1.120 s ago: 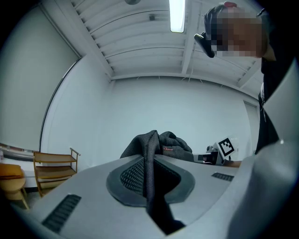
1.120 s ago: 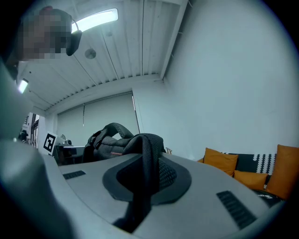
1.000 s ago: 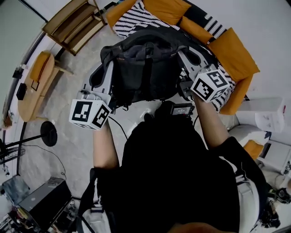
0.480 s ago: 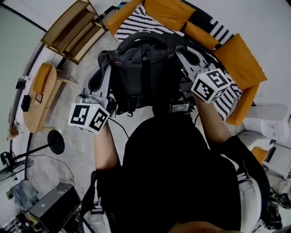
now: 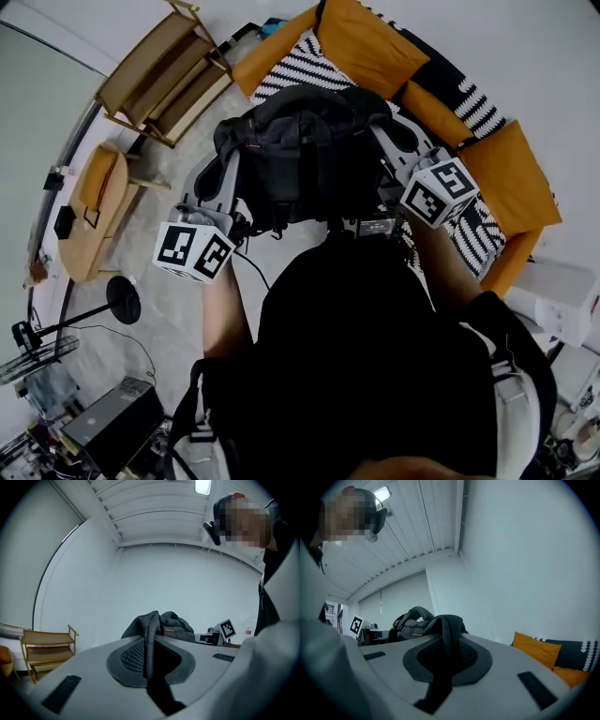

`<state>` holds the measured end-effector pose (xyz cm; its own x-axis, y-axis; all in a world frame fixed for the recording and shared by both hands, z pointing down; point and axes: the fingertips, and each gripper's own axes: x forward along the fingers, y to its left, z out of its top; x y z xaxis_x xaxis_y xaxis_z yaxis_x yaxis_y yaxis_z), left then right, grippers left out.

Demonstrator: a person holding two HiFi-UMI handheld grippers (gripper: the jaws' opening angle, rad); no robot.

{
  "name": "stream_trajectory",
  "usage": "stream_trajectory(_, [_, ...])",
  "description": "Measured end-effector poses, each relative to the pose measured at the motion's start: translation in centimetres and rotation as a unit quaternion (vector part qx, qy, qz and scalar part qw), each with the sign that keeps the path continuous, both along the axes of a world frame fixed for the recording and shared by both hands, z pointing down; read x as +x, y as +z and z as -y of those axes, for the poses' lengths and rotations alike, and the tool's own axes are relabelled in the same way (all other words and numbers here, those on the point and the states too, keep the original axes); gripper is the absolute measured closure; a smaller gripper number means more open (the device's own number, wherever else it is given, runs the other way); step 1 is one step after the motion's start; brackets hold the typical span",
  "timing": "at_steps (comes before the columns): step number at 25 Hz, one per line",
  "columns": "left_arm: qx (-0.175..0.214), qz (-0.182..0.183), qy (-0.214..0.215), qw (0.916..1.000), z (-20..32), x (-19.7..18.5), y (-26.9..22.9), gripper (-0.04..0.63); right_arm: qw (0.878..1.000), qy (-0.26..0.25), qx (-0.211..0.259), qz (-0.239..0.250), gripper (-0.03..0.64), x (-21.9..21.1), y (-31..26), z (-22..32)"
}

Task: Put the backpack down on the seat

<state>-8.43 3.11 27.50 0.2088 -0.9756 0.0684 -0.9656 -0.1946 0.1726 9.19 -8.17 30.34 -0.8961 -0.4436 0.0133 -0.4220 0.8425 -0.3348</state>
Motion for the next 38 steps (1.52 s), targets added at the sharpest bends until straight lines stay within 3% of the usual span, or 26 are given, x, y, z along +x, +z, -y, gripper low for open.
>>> stream_trajectory(6, [0.004, 0.005, -0.011, 0.9999, 6.5, -1.5, 0.0, 0.558, 1.0, -0.014, 0.012, 0.01, 0.569, -1.7, -0.1, 7.0])
stream_trajectory(12, [0.003, 0.0, -0.005, 1.0, 12.5, -6.2, 0.0, 0.558, 1.0, -0.006, 0.013, 0.008, 0.569, -6.4, -0.3, 13.0])
stream_trajectory(16, [-0.005, -0.004, 0.007, 1.0, 15.8, -7.3, 1.2, 0.558, 1.0, 0.01, 0.002, 0.002, 0.569, -7.2, 0.9, 15.7])
stream_trajectory(24, [-0.013, -0.019, 0.055, 0.9982, 21.4, -9.3, 2.4, 0.558, 0.998, 0.055, -0.012, -0.013, 0.569, -8.1, 1.9, 19.8])
stream_trajectory(29, [-0.007, -0.022, 0.094, 0.9953, 24.6, -12.5, 2.4, 0.558, 0.996, 0.091, -0.01, -0.016, 0.569, -10.8, 1.8, 22.0])
stream_trajectory(38, [0.005, 0.001, 0.15, 0.9887, 29.3, -16.4, 1.6, 0.558, 0.99, 0.139, -0.022, 0.0, 0.569, -13.9, 2.1, 24.3])
